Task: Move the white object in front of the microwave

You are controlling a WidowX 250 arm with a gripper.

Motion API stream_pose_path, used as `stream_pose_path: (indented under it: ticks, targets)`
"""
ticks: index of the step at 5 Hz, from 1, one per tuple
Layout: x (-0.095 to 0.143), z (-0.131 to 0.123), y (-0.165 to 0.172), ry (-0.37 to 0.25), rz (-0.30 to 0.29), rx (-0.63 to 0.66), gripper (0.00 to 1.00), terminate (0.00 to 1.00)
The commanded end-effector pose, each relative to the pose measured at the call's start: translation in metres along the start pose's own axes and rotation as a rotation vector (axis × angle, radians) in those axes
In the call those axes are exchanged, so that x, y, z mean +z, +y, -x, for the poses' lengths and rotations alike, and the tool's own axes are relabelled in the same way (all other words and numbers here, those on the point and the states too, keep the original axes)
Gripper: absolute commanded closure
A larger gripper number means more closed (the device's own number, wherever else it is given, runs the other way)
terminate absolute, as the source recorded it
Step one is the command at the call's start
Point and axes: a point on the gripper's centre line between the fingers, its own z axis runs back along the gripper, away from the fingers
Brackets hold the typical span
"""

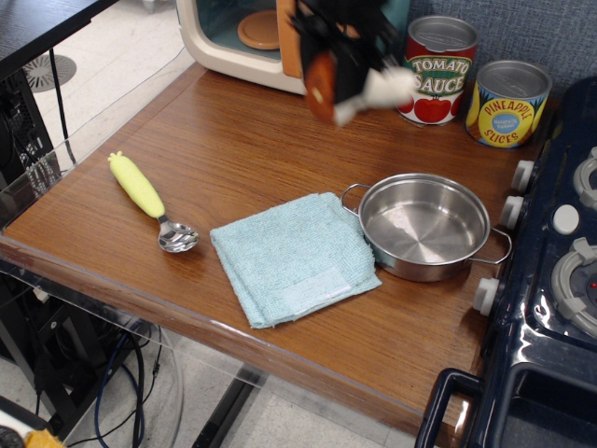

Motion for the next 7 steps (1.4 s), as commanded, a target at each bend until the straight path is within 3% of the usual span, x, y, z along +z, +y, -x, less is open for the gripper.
stream_pose_path:
  ticks: [1, 4, 5, 6, 7]
  targets:
    - [0.006, 0.005, 0.086, -0.009, -0.039, 0.060, 1.00, 0.00]
    - [-0.060, 0.022, 0.147, 0.099, 0.013, 0.054, 1.00, 0.00]
    - [-0.075, 0.023, 0.157, 0.113, 0.022, 0.044, 1.00, 0.00]
    - [-0.074, 0.026, 0.159, 0.128, 0.020, 0.062, 1.00, 0.00]
    - [-0.066, 0.026, 0.155, 0.120, 0.003, 0.078, 0.00, 0.00]
